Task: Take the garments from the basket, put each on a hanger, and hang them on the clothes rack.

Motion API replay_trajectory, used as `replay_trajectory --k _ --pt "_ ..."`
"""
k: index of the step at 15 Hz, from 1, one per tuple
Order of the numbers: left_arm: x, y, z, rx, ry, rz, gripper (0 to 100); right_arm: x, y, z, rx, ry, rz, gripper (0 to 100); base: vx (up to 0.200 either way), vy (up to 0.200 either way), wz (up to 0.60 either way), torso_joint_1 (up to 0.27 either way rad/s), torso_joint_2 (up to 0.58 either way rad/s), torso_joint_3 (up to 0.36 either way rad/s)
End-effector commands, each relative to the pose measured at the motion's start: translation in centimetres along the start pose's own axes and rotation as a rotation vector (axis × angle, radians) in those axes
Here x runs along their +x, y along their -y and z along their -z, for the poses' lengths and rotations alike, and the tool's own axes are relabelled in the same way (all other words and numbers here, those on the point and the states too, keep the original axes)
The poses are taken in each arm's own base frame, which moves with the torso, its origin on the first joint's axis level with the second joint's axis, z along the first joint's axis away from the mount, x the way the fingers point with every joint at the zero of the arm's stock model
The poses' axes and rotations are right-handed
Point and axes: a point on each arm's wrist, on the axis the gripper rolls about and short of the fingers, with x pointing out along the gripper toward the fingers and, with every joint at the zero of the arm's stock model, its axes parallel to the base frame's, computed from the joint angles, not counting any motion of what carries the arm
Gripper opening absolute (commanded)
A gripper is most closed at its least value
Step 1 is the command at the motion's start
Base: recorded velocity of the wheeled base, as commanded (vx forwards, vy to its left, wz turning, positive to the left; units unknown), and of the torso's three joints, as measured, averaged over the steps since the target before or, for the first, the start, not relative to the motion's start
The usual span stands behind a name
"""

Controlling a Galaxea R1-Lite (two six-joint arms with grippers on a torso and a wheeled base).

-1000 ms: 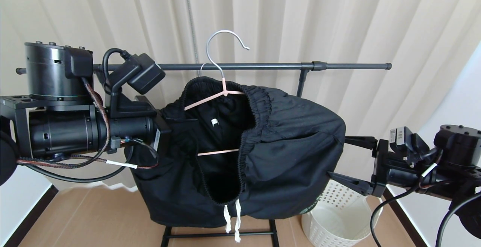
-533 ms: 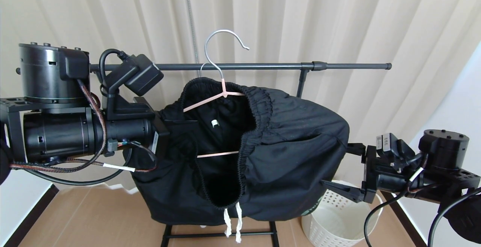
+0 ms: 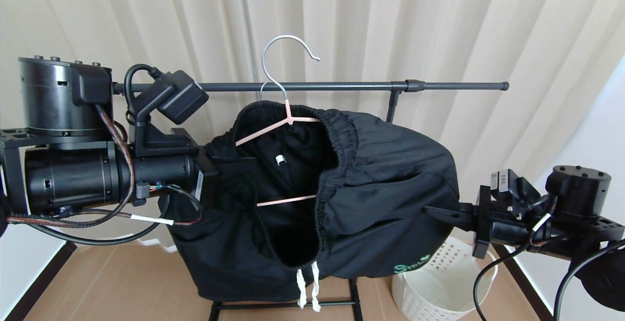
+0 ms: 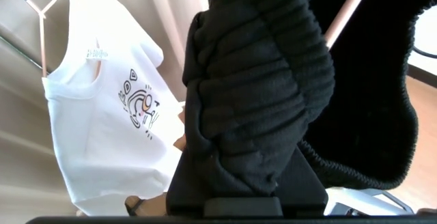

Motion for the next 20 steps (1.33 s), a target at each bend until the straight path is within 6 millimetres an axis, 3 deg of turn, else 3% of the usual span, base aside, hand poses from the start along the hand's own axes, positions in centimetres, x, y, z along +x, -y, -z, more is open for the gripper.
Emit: replay_trajectory --k 1,4,14,15,20 --pt "-0.3 0.0 -0.2 -0.004 0.01 -0.004 0 -0.4 0.7 0.0 -0.005 0.002 0.028 0 0.0 0.0 0.0 0.0 0.0 0.0" --pt "-0.9 0.0 -0.4 -0.037 0.023 -0.013 0 -0.8 2.1 1.0 0.015 -0.014 0.068 0 0.0 0.0 0.0 0.0 0.0 0.0" --pt "-1.3 -0.1 -0.6 -0.079 0.034 -0.029 0 -0.6 1.9 1.0 0.016 -0.017 0.065 0 0.0 0.0 0.0 0.0 0.0 0.0" --pt "-1.0 -0.2 -0.5 -0.091 0.027 -0.029 0 -0.7 1.9 1.0 0.014 -0.015 0.064 100 0.0 0.0 0.0 0.0 0.0 0.0" --pt "0.3 -0.7 0.0 -0.131 -0.012 -0.058 0 -2.3 1.1 -2.7 -0.083 0.053 0.099 100 0.0 0.0 0.0 0.0 0.0 0.0"
